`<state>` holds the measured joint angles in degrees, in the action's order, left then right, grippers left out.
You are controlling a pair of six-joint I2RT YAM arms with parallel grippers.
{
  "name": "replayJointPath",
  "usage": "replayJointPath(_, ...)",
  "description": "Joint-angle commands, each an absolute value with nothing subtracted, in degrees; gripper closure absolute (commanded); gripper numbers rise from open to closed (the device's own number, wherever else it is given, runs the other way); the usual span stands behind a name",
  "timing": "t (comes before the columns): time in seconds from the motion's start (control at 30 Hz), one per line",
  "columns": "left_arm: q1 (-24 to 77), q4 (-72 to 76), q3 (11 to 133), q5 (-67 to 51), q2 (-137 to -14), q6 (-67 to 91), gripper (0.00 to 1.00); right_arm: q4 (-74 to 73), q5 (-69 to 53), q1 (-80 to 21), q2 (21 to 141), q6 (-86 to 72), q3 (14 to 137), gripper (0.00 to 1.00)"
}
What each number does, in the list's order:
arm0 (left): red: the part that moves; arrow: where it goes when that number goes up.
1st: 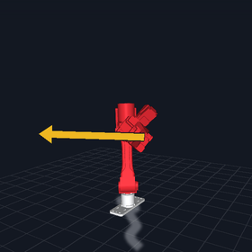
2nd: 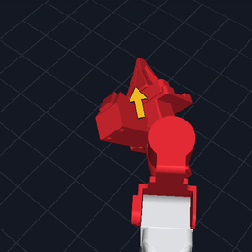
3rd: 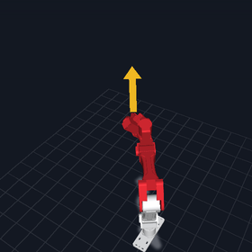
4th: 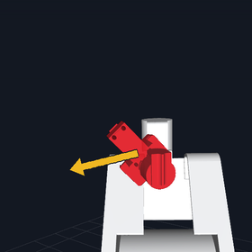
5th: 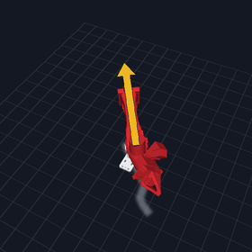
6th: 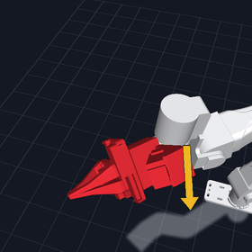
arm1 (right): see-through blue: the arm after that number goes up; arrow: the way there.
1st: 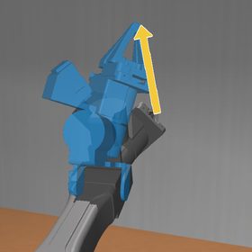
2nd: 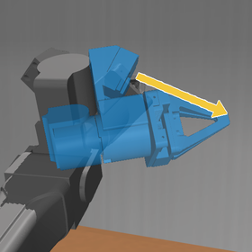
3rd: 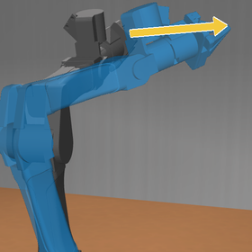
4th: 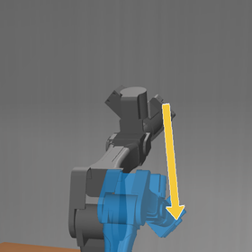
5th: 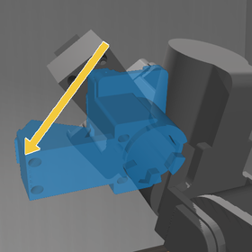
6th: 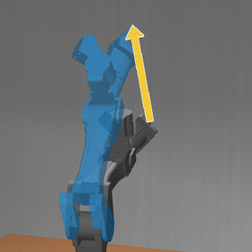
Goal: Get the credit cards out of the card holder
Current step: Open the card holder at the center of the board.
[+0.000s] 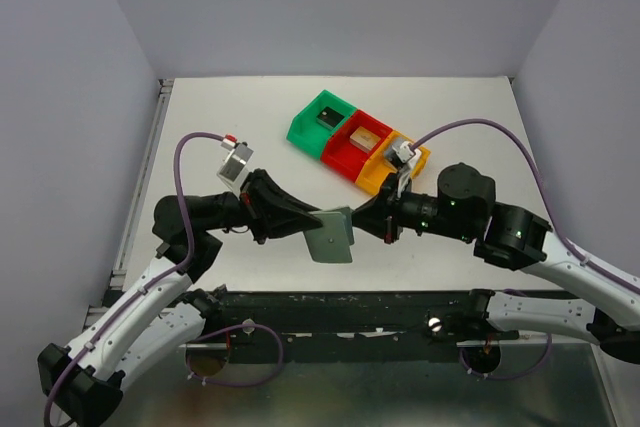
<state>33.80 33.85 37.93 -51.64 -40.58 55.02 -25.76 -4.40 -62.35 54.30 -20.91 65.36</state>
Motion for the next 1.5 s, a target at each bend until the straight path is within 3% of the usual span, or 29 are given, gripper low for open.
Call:
replayJointPath(0.0,33.5,52.3,36.7,-57.8,-43.6,63.3,1.0,-22.8,-11.4,-62.1,53.0,-19.9,64.1,1.0)
replayJointPath(0.2,33.5,55.3,36.6,-58.2,-44.5,65.1,1.0,-21.0,-16.3,-62.1,53.3,-20.0,64.0,0.98)
replayJointPath(0.3,33.4,53.3,37.3,-58.2,-44.4,64.2,1.0,-21.6,-14.4,-62.2,52.7,-20.4,64.3,0.8)
replayJointPath(0.4,32.9,50.6,37.5,-58.1,-43.5,62.8,1.0,-22.5,-10.7,-62.1,51.1,-20.5,64.3,0.55)
replayJointPath(0.57,32.0,48.0,37.6,-58.2,-42.6,61.7,1.0,-24.0,-6.9,-62.2,47.9,-20.0,64.1,0.39)
replayJointPath(0.87,31.3,47.2,37.5,-58.4,-42.8,62.3,1.0,-23.8,-5.7,-62.2,43.5,-19.5,64.4,0.31)
replayJointPath(1.47,31.3,49.3,37.4,-58.8,-42.8,64.4,1.0,-20.3,-13.9,-62.2,52.8,-20.7,66.5,0.3)
